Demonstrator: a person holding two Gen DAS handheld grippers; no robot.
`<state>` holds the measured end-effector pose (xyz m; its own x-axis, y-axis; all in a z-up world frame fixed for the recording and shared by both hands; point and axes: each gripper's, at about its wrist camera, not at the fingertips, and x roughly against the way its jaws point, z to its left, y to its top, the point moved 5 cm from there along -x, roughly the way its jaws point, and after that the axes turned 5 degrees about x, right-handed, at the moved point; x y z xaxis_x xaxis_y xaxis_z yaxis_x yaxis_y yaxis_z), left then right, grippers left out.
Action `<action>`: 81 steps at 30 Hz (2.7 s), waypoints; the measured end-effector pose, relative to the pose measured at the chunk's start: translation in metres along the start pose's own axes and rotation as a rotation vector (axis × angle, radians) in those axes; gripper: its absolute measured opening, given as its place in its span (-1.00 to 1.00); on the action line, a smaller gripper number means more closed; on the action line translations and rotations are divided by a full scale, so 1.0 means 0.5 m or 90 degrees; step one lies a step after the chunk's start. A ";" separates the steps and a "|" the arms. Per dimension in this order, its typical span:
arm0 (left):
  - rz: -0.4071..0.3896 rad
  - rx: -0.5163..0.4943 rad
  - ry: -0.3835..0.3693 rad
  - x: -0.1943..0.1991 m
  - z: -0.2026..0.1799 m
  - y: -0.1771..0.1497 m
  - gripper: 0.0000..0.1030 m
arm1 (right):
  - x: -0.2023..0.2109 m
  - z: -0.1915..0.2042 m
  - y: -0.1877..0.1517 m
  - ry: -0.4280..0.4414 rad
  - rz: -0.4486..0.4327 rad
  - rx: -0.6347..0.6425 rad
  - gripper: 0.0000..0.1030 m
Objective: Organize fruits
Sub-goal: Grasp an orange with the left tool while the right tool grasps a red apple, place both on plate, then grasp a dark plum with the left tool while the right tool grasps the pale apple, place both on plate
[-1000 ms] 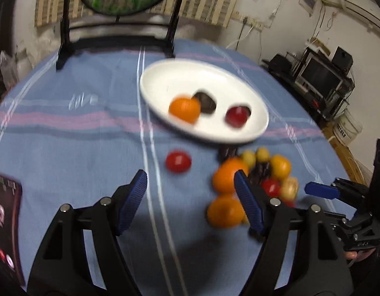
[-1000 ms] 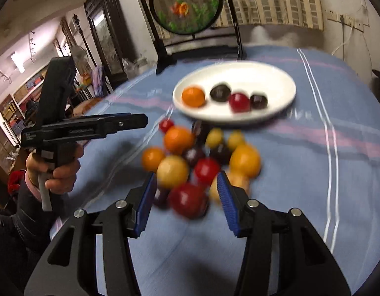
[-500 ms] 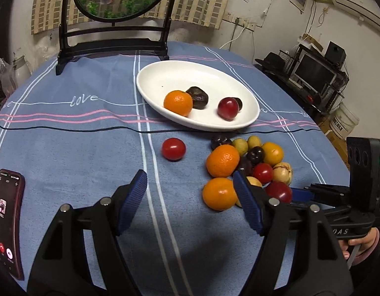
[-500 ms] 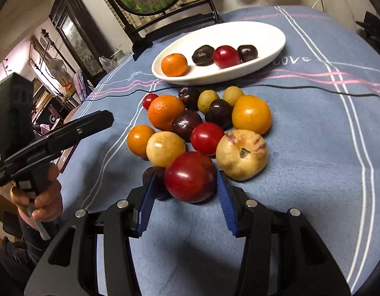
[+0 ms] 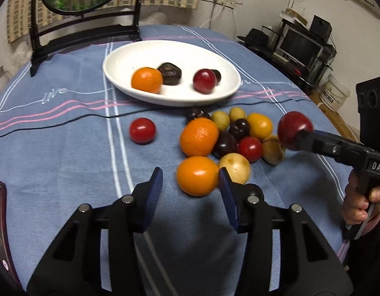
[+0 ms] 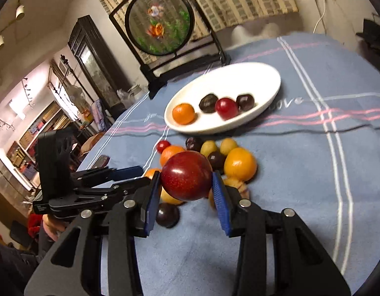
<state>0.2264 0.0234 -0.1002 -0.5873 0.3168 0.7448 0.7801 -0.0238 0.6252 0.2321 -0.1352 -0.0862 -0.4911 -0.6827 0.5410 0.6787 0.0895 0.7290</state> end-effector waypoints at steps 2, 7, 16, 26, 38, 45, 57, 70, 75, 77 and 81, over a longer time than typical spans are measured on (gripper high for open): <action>0.009 -0.012 0.000 -0.010 -0.009 -0.002 -0.08 | -0.003 0.000 -0.002 0.006 0.005 -0.002 -0.19; 0.008 -0.015 0.001 -0.023 -0.014 0.004 -0.15 | 0.007 0.009 -0.001 0.012 0.000 0.009 -0.19; 0.007 -0.012 -0.003 -0.023 -0.014 -0.001 -0.22 | 0.000 -0.001 -0.001 -0.004 0.006 0.004 -0.19; -0.018 -0.007 0.023 -0.006 -0.024 0.000 -0.24 | 0.003 0.000 0.003 -0.018 -0.009 0.014 -0.19; -0.092 0.016 0.024 0.054 -0.010 0.089 -0.24 | 0.000 0.013 0.102 -0.001 -0.050 0.039 -0.19; -0.125 0.066 0.076 0.015 0.047 0.253 -0.24 | -0.070 -0.064 0.214 -0.081 -0.093 0.023 -0.19; -0.039 0.141 0.142 -0.155 0.154 0.327 -0.24 | -0.217 -0.153 0.246 -0.124 0.005 0.004 -0.16; -0.094 0.126 0.144 -0.004 0.110 0.252 0.38 | -0.114 -0.081 0.201 -0.117 0.017 0.066 -0.05; -0.094 0.085 0.100 0.051 0.054 0.131 0.43 | -0.035 -0.046 0.089 -0.137 0.029 0.108 -0.05; -0.088 0.070 0.078 0.060 0.029 0.073 0.43 | -0.023 -0.040 0.044 -0.127 0.050 0.109 -0.05; -0.052 0.031 0.050 0.060 -0.022 -0.016 0.43 | -0.024 -0.030 -0.001 -0.115 0.082 0.112 -0.05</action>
<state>0.2004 0.0226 -0.0803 -0.6625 0.2405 0.7094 0.7378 0.0459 0.6734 0.2460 -0.1380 -0.0996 -0.5074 -0.5187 0.6881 0.6437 0.3026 0.7029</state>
